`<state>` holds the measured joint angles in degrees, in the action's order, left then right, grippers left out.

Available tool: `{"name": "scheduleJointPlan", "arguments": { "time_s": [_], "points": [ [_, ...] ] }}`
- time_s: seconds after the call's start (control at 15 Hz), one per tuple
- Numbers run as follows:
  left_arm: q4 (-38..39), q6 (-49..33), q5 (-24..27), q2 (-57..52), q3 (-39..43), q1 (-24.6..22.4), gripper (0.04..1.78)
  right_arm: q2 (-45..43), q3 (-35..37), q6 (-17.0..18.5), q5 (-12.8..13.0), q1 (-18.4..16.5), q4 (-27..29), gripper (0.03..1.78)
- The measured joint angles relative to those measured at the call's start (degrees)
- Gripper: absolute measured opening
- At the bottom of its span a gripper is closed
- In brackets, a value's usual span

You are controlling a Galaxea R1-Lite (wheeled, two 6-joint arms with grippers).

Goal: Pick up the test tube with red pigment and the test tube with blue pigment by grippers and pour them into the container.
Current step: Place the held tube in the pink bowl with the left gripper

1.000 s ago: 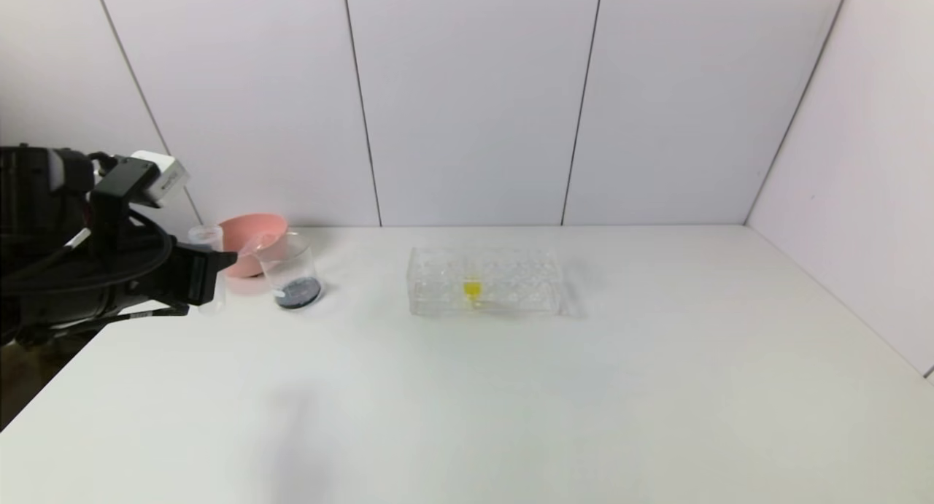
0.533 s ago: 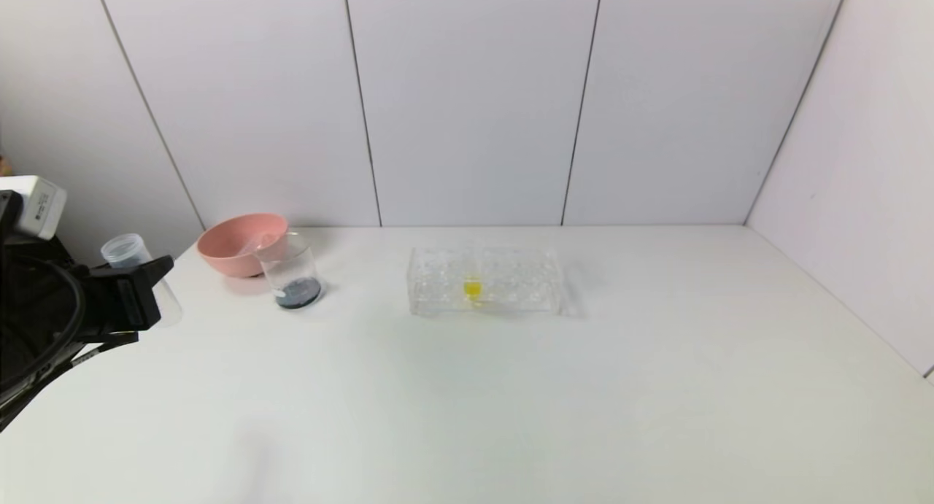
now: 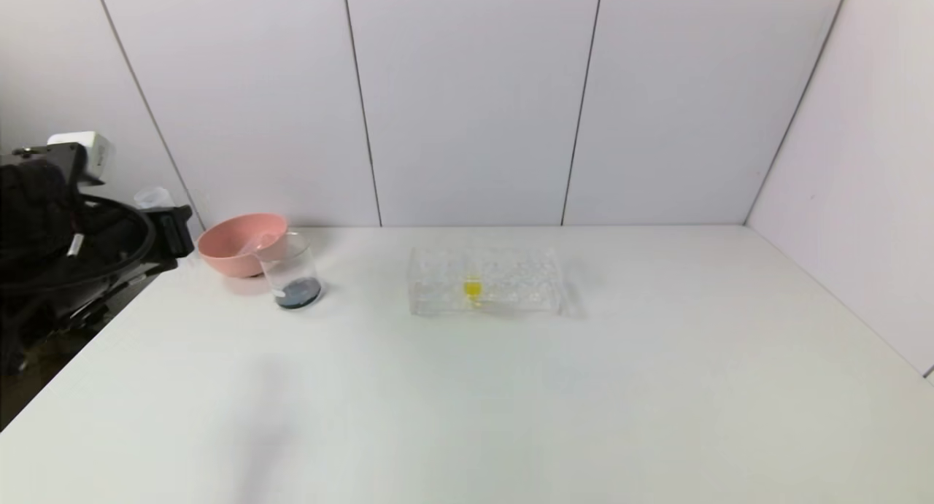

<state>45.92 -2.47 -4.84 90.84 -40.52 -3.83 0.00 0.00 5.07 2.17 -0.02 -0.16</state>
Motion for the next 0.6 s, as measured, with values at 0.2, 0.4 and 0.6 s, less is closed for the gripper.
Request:
{"name": "scheduleJointPlan", "arguments": {
  "time_s": [0.2, 0.4, 0.6],
  "points": [
    [2.01, 0.91, -2.33, 12.19, -12.64, -0.55, 0.45, 0.0, 0.0, -0.01, 0.0, 0.02, 0.0, 1.77],
    [0.24, 1.74, -4.14, 22.44, -24.94, -1.12, 0.45, 0.0, 0.0, 0.0, -0.02, 0.02, 0.0, 1.77],
    [-4.19, 1.57, -4.56, 28.7, -32.96, -1.51, 0.45, 0.0, 0.0, 0.0, 0.0, 0.02, 0.0, 1.77]
  ]
}}
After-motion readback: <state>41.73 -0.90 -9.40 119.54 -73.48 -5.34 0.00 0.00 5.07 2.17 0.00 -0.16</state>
